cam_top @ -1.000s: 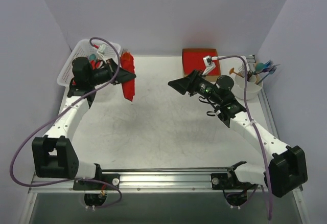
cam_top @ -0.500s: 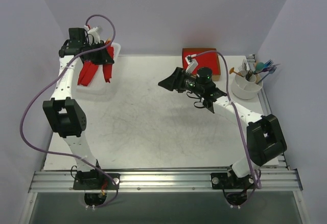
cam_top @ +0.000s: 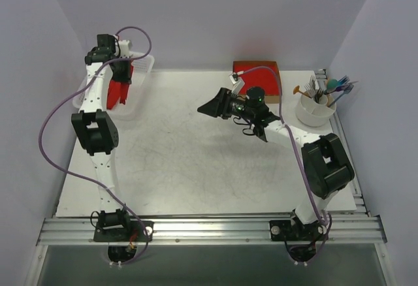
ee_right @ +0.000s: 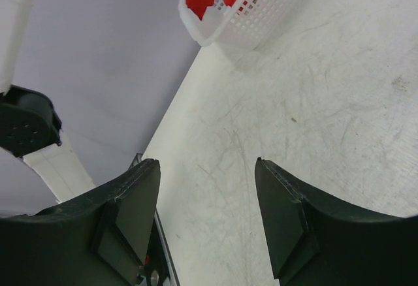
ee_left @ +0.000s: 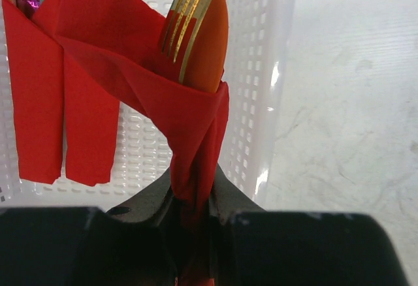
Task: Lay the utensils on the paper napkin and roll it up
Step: Place the napkin in the bin.
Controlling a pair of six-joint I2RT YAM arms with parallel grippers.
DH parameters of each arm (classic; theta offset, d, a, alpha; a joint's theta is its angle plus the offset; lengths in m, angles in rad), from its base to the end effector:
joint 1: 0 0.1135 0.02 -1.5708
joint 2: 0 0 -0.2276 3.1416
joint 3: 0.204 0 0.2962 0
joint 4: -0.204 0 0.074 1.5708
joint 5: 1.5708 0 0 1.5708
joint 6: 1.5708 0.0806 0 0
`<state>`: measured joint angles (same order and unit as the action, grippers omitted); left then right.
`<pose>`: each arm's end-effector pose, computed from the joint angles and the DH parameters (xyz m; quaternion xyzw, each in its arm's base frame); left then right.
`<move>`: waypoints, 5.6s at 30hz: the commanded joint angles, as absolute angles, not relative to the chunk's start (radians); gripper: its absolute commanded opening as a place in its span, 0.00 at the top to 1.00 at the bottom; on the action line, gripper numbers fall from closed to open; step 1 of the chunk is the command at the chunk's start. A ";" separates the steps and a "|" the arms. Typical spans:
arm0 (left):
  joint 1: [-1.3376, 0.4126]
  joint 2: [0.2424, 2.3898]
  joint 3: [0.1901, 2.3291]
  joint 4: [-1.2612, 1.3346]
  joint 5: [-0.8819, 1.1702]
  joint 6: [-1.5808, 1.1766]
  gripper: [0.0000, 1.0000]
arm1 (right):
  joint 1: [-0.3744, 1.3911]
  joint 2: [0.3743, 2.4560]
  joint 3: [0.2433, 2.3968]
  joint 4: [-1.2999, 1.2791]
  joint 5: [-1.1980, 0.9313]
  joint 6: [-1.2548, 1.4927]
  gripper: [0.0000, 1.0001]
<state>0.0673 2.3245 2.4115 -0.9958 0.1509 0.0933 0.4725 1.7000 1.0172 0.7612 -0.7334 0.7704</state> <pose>0.5535 0.0252 0.2432 0.0368 0.9426 -0.0451 0.3287 0.3723 0.2509 0.2132 -0.1663 0.6658 0.5970 0.4156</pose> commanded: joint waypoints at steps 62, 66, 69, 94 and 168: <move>0.100 2.597 2.456 -0.907 0.672 -0.080 0.98 | 0.449 1.747 0.971 1.134 -0.870 0.954 0.44; 0.100 2.626 2.488 -0.936 0.673 -0.066 0.98 | 0.451 1.749 0.968 1.153 -0.873 0.965 0.44; 0.101 2.634 2.491 -0.942 0.666 -0.054 0.97 | 0.453 1.750 0.966 1.163 -0.876 0.973 0.44; 0.100 2.663 2.503 -0.962 0.640 -0.034 0.59 | 0.453 1.759 0.960 1.198 -0.884 0.997 0.45; 0.054 2.340 2.517 -1.025 0.270 -0.049 0.06 | 0.460 1.757 0.962 1.156 -0.871 0.941 0.18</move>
<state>0.0536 2.5008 2.4924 -0.9833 0.2974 -0.0063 0.4580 1.7977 0.9550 1.1793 -0.8780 1.0176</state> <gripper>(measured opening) 0.947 0.795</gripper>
